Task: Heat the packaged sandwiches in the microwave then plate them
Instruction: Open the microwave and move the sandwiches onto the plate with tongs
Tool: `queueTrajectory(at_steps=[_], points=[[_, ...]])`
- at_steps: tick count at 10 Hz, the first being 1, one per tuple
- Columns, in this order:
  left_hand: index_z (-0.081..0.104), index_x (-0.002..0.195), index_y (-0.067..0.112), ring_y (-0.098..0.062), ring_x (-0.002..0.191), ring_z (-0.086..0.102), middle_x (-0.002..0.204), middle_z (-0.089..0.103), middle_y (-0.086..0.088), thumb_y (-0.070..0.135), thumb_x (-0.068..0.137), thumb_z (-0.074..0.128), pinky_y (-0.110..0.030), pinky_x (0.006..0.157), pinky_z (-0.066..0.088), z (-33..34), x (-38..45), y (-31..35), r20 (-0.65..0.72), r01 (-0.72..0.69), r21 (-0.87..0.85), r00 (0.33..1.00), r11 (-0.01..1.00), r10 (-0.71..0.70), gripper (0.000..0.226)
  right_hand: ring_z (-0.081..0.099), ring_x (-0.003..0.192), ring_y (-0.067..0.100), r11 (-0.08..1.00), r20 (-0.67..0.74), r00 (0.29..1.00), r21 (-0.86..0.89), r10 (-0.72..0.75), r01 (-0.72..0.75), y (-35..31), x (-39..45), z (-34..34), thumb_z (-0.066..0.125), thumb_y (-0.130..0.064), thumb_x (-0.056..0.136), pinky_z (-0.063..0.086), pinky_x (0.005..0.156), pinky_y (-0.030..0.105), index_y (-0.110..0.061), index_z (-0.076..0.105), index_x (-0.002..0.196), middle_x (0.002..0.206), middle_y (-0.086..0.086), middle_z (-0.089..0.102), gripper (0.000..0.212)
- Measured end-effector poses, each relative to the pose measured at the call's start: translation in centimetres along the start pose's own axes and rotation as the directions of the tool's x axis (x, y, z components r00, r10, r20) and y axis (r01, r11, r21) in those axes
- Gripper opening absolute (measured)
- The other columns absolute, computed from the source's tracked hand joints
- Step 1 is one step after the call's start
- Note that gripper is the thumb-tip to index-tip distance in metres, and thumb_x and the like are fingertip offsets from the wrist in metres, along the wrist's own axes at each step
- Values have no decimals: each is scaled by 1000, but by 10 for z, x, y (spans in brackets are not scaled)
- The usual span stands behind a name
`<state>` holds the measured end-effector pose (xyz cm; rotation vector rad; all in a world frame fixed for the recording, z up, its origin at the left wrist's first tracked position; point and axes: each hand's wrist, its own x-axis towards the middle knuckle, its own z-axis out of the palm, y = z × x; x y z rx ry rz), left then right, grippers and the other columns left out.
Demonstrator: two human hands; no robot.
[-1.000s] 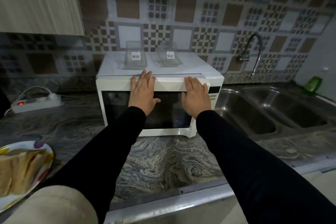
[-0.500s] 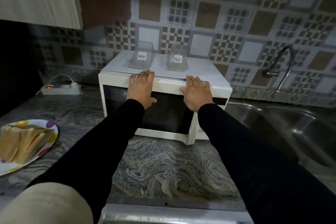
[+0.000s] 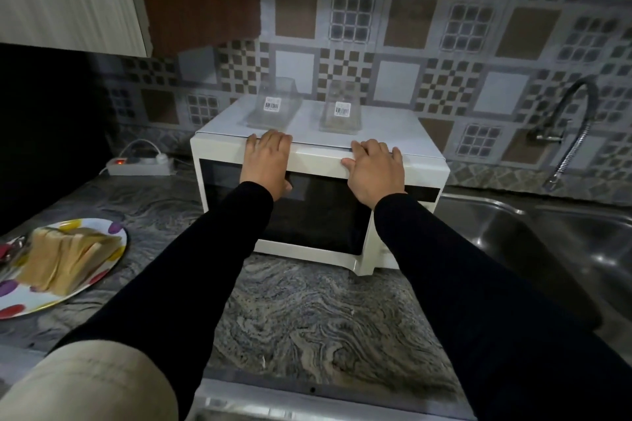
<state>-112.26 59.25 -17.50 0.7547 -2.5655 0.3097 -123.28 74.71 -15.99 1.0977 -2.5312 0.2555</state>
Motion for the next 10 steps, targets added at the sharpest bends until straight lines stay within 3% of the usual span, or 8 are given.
queueTrajectory(at_steps=[3,5,6,7,8,9,10], points=[[41,130,10,-25,125,44,129,47,-7,26,66,82,-41,116,24,4,8,0,12,-7,-50,1000,999,7,78,44,119,25,999,-128,991,-1,-37,37,3,6,9,34,-36,102,29,104,38,-14,50,131,123,7,52,39],[45,121,10,-25,115,48,122,50,-7,23,66,82,-34,106,34,4,8,4,-11,15,-43,1000,999,-16,68,44,114,26,998,-168,986,52,-10,19,2,9,14,39,-30,101,34,97,37,-12,52,125,118,8,52,32],[40,130,10,-24,124,44,130,46,-7,25,72,78,-38,114,26,5,5,7,18,26,-40,1000,999,-25,71,44,116,27,998,-152,988,66,11,-1,1,7,13,38,-30,102,33,101,39,-12,51,127,121,8,52,34],[26,145,10,-23,141,27,148,32,-8,22,81,70,-43,120,12,2,-3,8,58,44,-83,998,996,-40,79,40,128,27,995,-52,998,99,30,-24,0,3,5,38,-31,101,24,111,44,-13,45,137,135,9,48,40],[12,152,14,-20,149,6,159,13,-3,22,92,57,-45,121,5,-15,-9,-1,181,66,-195,983,979,-30,76,25,143,25,980,74,997,193,38,-52,-3,-11,-7,37,-37,101,8,119,49,-20,30,149,153,6,32,51],[17,152,13,-21,149,8,159,17,-5,22,95,53,-42,122,10,-25,-15,-15,212,120,-355,976,927,-45,68,29,141,24,926,-4,995,366,101,-93,-10,-29,-11,40,-37,100,15,118,43,-19,31,149,150,7,37,53],[24,150,10,-24,146,19,156,25,-9,21,96,51,-34,121,16,-32,-33,-38,175,214,-546,975,810,-139,61,38,136,25,768,-54,970,622,237,-153,-32,-55,-11,44,-39,99,30,111,33,-19,32,147,148,7,37,54]])
